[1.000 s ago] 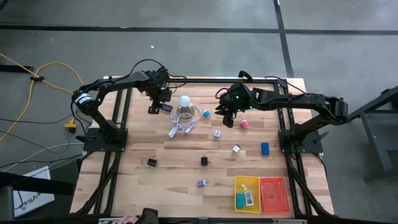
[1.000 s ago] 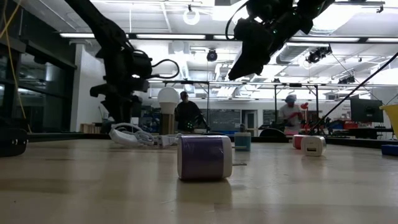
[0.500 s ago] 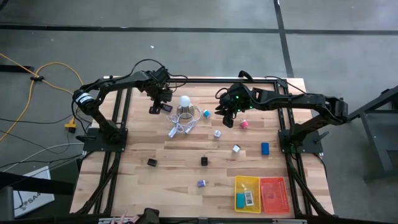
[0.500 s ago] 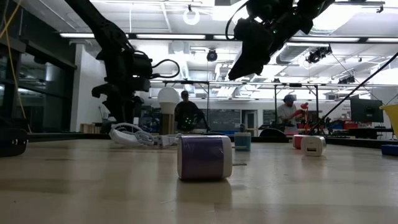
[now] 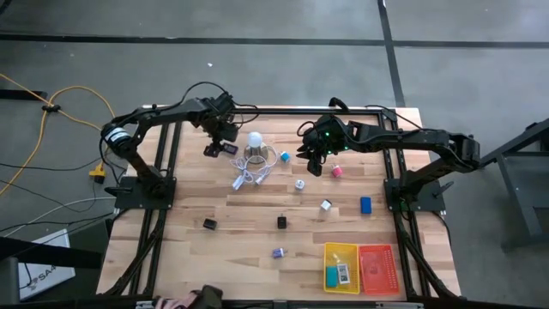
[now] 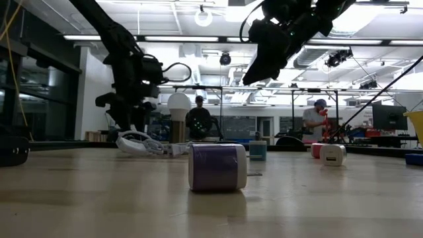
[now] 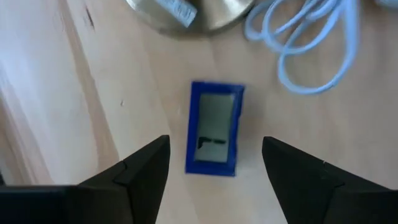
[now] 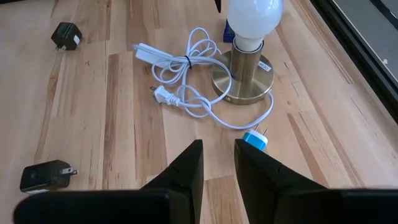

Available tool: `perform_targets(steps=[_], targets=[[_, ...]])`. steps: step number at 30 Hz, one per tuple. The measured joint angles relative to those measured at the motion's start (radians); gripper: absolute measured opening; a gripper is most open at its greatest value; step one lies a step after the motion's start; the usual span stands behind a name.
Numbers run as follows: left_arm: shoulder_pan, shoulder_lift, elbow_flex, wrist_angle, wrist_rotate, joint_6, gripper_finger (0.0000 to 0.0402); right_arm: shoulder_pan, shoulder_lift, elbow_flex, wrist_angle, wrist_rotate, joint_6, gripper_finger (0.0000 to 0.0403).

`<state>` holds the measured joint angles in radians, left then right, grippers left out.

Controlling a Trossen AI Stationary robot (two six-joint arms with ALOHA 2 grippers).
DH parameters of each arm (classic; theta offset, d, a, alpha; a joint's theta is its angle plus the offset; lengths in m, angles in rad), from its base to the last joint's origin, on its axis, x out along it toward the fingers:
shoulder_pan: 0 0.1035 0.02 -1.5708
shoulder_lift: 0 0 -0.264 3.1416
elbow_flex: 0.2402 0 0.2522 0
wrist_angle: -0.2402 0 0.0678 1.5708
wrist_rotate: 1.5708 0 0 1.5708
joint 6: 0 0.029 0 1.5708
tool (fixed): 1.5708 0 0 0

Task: Pick & Place Office items
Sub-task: Put the violet digital clock into the yellow basket

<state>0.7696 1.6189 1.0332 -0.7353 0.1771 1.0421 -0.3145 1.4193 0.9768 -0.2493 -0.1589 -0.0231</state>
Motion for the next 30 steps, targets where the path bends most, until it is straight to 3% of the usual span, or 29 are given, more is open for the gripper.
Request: perform_targets(steps=[9,20,30], targets=[[0.015,0.113,-0.002,0.008,-0.031,0.001,0.0249,0.0,0.0,0.0,0.0,0.0,0.0,0.0078],[0.015,0.117,-0.001,0.048,-0.038,0.005,0.0245,0.0,0.0,0.0,0.0,0.0,0.0,0.0078],[0.015,0.117,-0.001,0.053,-0.041,0.001,0.0211,0.0,0.0,0.0,0.0,0.0,0.0,0.0078]])
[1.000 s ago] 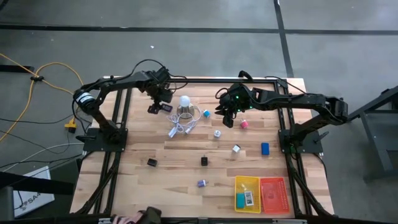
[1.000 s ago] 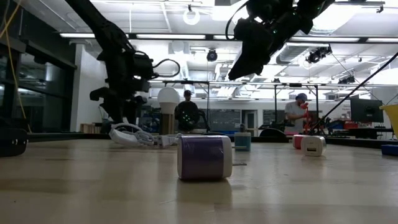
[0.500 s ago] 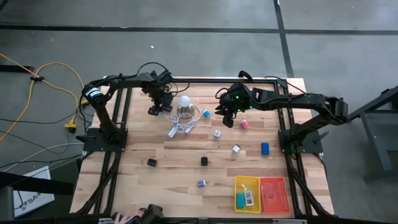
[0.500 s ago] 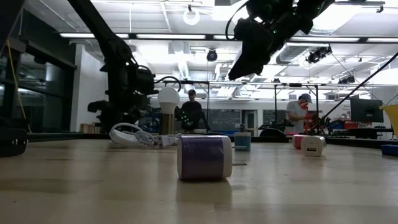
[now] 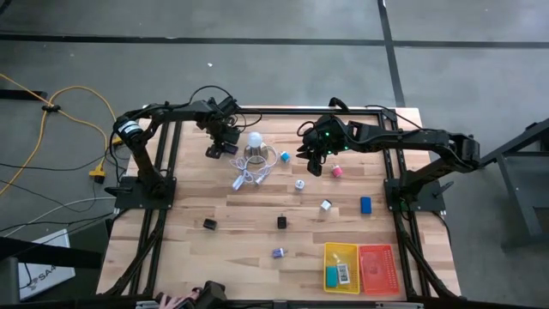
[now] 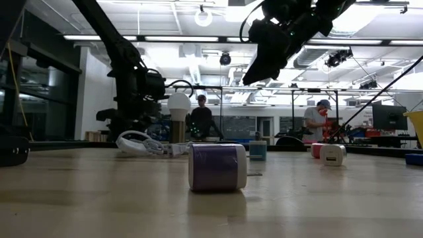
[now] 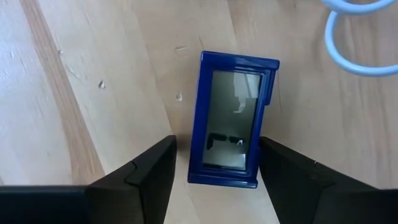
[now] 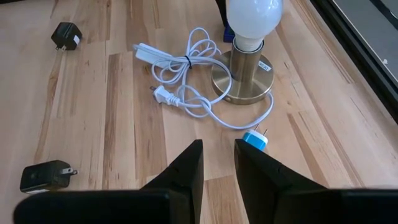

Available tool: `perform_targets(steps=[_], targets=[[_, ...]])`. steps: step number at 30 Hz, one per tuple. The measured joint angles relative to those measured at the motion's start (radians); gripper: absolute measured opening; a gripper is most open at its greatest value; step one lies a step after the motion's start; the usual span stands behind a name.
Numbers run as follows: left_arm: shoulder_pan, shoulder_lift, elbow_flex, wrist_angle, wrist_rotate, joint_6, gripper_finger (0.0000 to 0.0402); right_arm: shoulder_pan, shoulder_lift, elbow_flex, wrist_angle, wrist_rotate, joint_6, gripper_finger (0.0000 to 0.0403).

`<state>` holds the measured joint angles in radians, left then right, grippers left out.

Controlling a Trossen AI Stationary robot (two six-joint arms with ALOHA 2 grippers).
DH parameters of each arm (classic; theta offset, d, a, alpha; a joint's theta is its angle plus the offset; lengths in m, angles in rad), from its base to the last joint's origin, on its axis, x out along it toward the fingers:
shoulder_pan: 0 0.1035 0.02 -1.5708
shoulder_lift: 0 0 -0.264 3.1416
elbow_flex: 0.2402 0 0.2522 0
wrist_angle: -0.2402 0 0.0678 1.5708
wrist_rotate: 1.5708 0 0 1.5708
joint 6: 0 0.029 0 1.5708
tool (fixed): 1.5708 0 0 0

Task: Pick & Place Office items
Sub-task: Put the violet digital clock into the yellow basket

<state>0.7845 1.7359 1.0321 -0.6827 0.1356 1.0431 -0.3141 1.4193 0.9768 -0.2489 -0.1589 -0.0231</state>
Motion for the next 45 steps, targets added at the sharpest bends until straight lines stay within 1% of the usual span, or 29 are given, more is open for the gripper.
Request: perform_targets(steps=[20,22,27,29,31,35,39,45], targets=[[0.0,0.0,0.0,-0.008,-0.002,-0.027,0.0202,0.0,0.0,0.0,0.0,0.0,0.0,0.0078],[0.0,0.0,0.0,-0.008,-0.003,-0.027,0.0195,0.0,0.0,0.0,0.0,0.0,0.0,0.0078],[0.0,0.0,0.002,-0.011,-0.003,-0.029,0.0159,0.0,0.0,0.0,0.0,0.0,0.0,0.0078],[0.0,0.0,0.002,-0.012,-0.003,-0.03,0.0151,0.0,0.0,0.0,0.0,0.0,0.0,0.0078],[0.0,0.0,0.002,-0.012,-0.002,-0.031,0.0151,0.0,0.0,0.0,0.0,0.0,0.0,0.0078],[0.0,0.0,0.002,-0.012,-0.003,-0.031,0.0163,0.0,0.0,0.0,0.0,0.0,0.0,0.0078],[0.0,-0.001,0.002,-0.013,-0.008,-0.042,0.0162,0.0,0.0,0.0,0.0,0.0,0.0,0.0078],[0.0,-0.052,0.001,-0.019,-0.041,-0.074,0.0157,0.0,0.0,0.0,0.0,0.0,0.0,0.0078]])
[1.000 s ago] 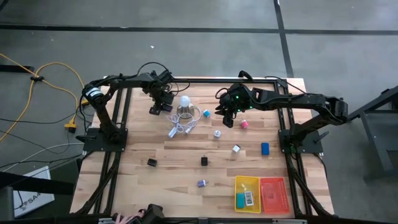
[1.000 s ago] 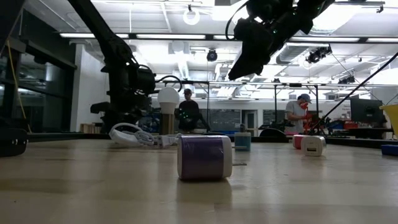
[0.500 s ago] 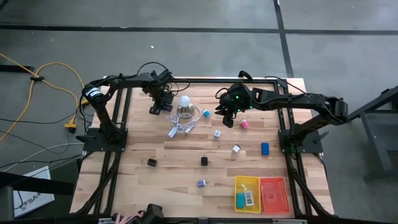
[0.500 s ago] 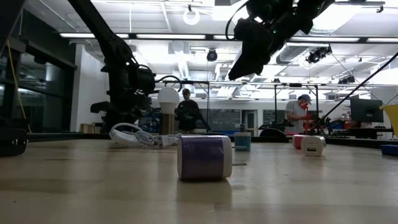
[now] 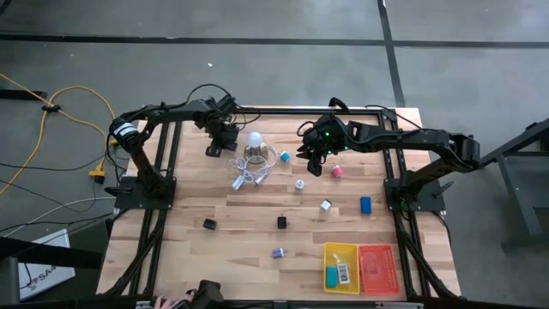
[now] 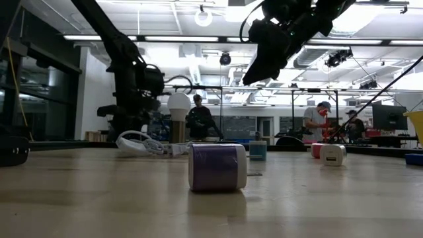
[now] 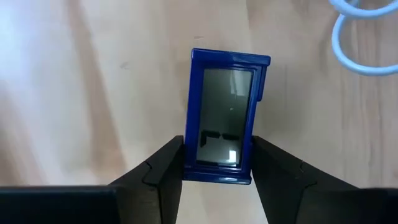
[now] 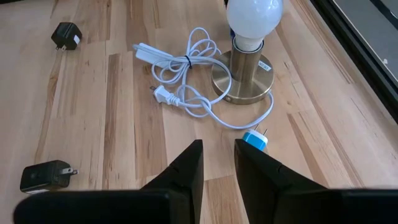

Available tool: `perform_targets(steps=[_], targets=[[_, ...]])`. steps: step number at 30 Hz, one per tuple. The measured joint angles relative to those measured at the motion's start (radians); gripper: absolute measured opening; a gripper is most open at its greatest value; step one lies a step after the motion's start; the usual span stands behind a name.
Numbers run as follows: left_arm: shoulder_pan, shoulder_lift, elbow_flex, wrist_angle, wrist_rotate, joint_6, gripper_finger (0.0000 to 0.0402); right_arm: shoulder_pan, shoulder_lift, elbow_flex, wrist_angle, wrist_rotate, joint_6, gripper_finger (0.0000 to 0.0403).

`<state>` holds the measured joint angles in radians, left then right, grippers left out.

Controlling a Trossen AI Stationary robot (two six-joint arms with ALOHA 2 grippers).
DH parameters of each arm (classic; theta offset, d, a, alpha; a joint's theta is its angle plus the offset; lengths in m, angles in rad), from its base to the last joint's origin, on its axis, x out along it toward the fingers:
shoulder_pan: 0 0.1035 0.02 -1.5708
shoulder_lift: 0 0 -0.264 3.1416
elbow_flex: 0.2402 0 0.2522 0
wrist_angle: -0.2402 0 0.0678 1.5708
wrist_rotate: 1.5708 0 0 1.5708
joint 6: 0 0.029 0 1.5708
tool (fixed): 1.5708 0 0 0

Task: Pick & Place Office items
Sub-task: Put the violet digital clock into the yellow basket

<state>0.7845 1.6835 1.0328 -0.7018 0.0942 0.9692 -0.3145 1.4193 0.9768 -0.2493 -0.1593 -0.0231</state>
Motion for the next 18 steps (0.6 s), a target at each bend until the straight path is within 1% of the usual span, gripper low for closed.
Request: perform_targets(steps=[4,9,14,18], targets=[[0.001,-0.067,0.0,-0.007,-0.001,-0.017,0.0157,0.0,0.0,0.0,0.0,0.0,0.0,0.0078],[-0.009,-0.166,0.0,-0.035,-0.008,-0.093,0.0156,0.0,0.0,0.0,0.0,0.0,0.0,0.0078],[-0.062,-0.277,0.0,-0.068,-0.072,-0.178,0.0156,0.0,0.0,0.0,0.0,0.0,0.0,0.0078],[-0.134,-0.365,0.0,-0.091,-0.155,-0.254,0.0157,0.0,0.0,0.0,0.0,0.0,0.0,0.0078]])
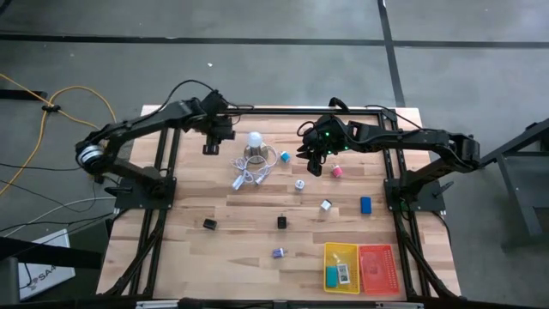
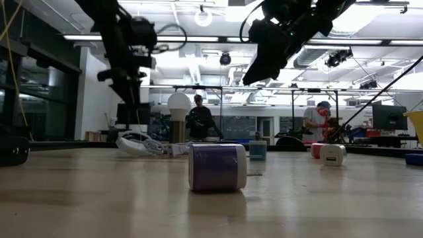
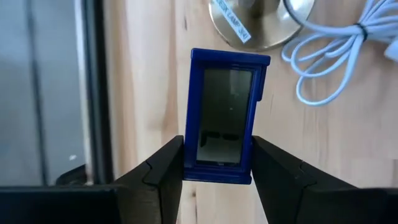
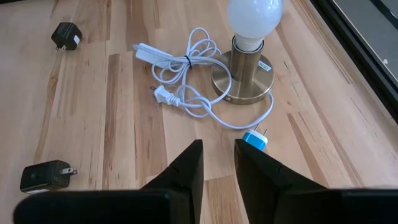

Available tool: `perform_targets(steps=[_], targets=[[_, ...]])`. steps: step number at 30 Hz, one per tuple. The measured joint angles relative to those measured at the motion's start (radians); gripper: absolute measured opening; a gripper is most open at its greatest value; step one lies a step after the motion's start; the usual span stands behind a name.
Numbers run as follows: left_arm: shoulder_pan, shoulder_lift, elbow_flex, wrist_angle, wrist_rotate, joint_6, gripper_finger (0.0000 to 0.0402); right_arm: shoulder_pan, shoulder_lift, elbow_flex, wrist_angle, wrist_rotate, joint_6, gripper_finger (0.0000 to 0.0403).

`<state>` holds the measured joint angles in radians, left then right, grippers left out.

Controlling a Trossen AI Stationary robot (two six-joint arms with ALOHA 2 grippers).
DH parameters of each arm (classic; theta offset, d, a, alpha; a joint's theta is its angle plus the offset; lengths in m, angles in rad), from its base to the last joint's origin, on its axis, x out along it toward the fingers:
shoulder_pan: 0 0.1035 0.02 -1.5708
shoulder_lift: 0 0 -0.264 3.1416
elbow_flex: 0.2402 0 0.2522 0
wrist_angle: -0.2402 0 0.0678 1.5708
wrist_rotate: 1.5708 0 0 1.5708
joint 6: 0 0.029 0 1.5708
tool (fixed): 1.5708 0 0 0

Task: Pick & Place Office items
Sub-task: Put the violet digital clock into the yellow basket

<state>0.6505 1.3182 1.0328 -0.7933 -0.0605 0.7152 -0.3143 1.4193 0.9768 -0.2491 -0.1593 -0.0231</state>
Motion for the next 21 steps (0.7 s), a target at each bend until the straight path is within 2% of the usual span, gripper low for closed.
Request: perform_targets(steps=[3,7,15,21], targets=[[-0.062,-0.051,0.0,-0.021,-0.054,-0.059,0.0157,0.0,0.0,0.0,0.0,0.0,0.0,0.0078],[-0.147,-0.083,0.0,-0.045,-0.059,-0.162,0.0158,0.0,0.0,0.0,0.0,0.0,0.0,0.0078],[-0.343,-0.087,0.0,-0.026,-0.063,-0.436,0.0158,0.0,0.0,0.0,0.0,0.0,0.0,0.0078],[-0.532,-0.076,0.0,0.024,-0.117,-0.667,0.0159,0.0,0.0,0.0,0.0,0.0,0.0,0.0078]])
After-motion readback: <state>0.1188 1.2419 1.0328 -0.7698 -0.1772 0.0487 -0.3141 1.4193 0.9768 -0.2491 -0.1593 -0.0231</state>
